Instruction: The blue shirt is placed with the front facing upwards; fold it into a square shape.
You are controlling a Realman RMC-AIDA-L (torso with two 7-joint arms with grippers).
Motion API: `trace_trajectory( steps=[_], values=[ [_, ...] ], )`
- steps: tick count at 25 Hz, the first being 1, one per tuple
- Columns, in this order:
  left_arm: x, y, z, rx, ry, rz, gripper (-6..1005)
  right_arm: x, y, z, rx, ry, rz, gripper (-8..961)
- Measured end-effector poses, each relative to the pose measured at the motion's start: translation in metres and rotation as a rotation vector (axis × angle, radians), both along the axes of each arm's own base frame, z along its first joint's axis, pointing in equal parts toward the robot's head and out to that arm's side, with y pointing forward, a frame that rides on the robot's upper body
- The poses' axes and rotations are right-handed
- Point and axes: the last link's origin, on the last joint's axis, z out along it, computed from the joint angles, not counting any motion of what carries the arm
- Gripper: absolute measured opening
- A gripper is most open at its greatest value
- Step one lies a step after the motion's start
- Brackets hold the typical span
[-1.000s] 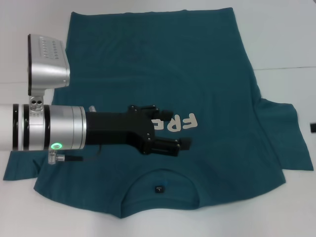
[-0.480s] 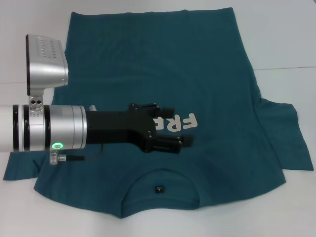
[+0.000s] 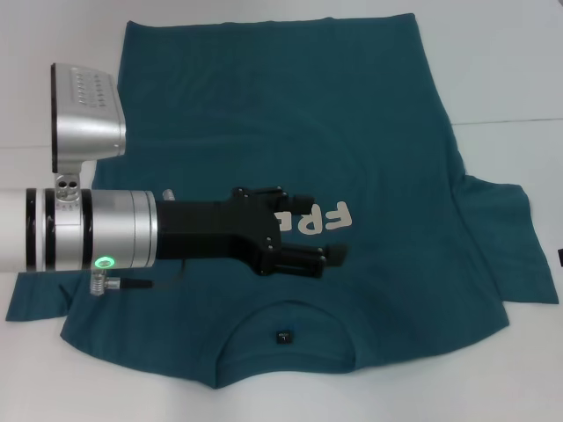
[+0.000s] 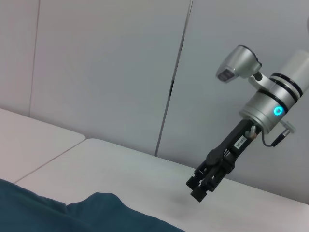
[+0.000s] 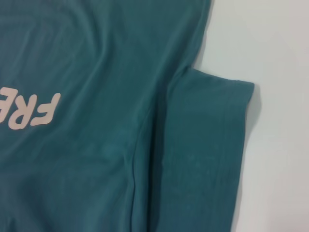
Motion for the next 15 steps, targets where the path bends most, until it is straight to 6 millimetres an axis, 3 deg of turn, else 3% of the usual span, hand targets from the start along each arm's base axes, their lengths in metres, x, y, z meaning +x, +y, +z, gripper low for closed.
trace_trajectory(
  steps=[15],
  values=[
    [0.0, 0.003, 0.002, 0.011, 0.011, -0.003, 934, 0.018, 0.009, -0.02, 0.018, 0.018, -0.028, 927]
  ],
)
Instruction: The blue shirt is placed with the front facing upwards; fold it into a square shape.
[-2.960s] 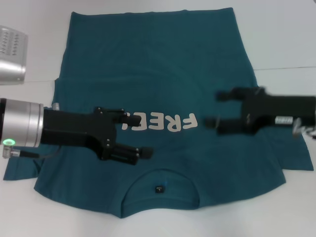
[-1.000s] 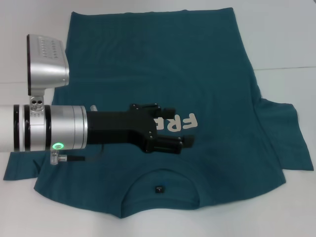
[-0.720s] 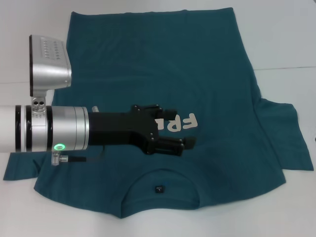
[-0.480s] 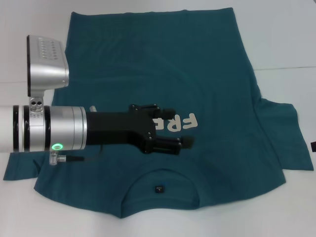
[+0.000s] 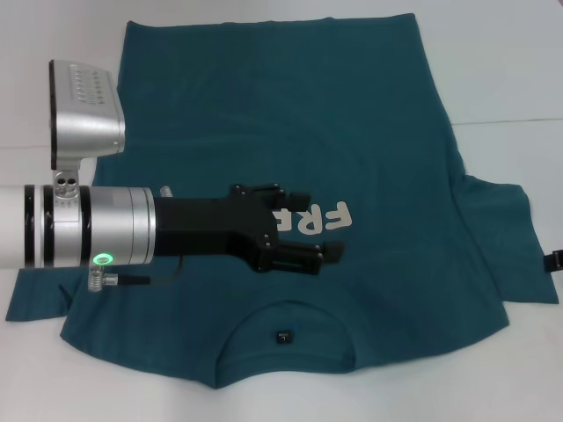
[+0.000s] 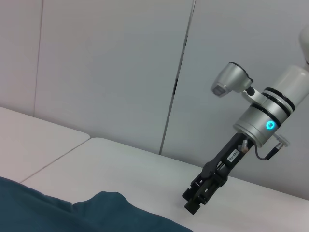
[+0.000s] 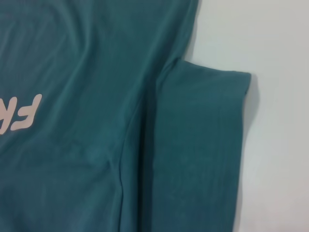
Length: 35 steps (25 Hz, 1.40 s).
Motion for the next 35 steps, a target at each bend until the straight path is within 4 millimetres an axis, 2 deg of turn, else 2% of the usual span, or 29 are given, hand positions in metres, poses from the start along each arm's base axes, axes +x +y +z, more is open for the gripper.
trace_trajectory(
  steps=[15, 35],
  values=[
    [-0.001, 0.0, -0.001, 0.003, 0.002, -0.007, 933, -0.001, 0.01, -0.02, -0.013, 0.017, 0.008, 927],
    [-0.001, 0.0, -0.002, 0.007, 0.003, -0.005, 933, 0.005, 0.01, -0.027, -0.012, 0.021, -0.005, 928]
  ],
)
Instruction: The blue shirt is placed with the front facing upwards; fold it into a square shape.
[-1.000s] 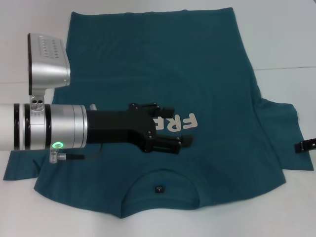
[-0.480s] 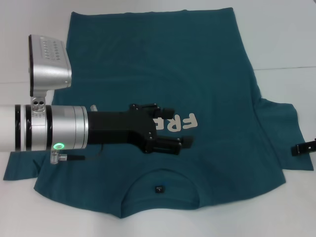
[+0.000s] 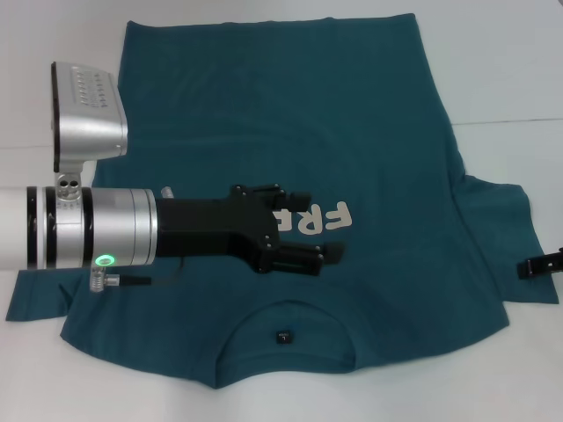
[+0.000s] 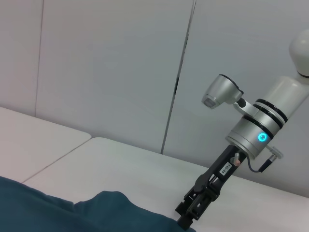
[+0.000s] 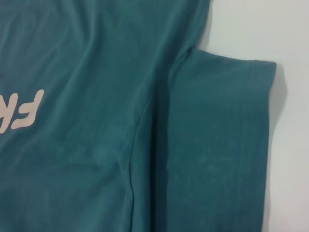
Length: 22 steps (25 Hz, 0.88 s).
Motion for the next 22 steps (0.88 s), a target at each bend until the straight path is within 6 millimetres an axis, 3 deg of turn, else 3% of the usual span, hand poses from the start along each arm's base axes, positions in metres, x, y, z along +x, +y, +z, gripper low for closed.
trace_trajectory(
  steps=[22],
  values=[
    [0.002, 0.001, -0.001, 0.006, 0.001, -0.009, 933, 0.011, -0.006, 0.008, 0.041, 0.065, -0.016, 928]
  ],
)
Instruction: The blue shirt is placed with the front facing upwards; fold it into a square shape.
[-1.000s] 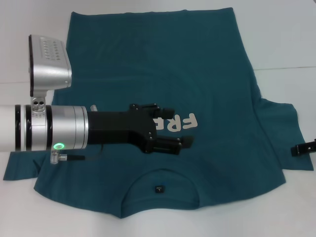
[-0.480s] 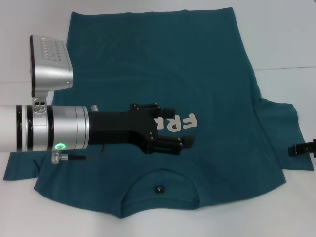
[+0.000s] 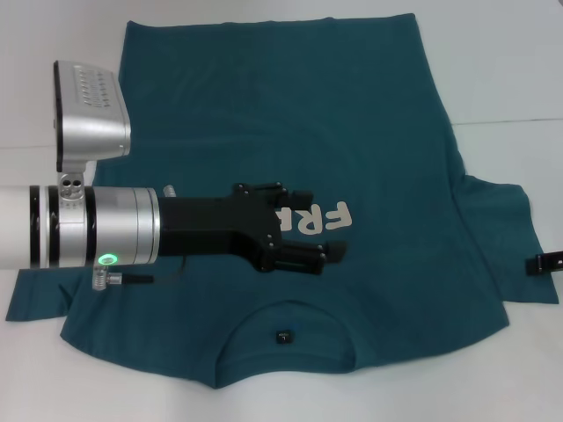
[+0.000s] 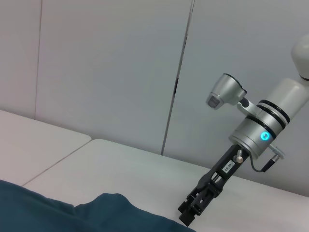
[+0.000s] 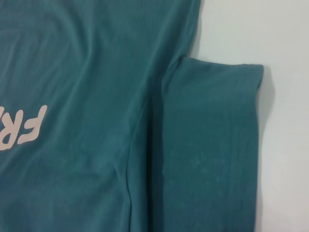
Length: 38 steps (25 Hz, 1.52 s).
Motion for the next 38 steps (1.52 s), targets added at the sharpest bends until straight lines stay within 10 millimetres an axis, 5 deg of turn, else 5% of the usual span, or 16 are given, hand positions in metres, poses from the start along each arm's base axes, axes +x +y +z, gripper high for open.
trace_trajectory(
  steps=[38],
  values=[
    [0.0, -0.001, -0.002, -0.007, 0.008, -0.007, 933, -0.003, 0.002, -0.018, -0.024, 0.033, 0.002, 913]
  ],
)
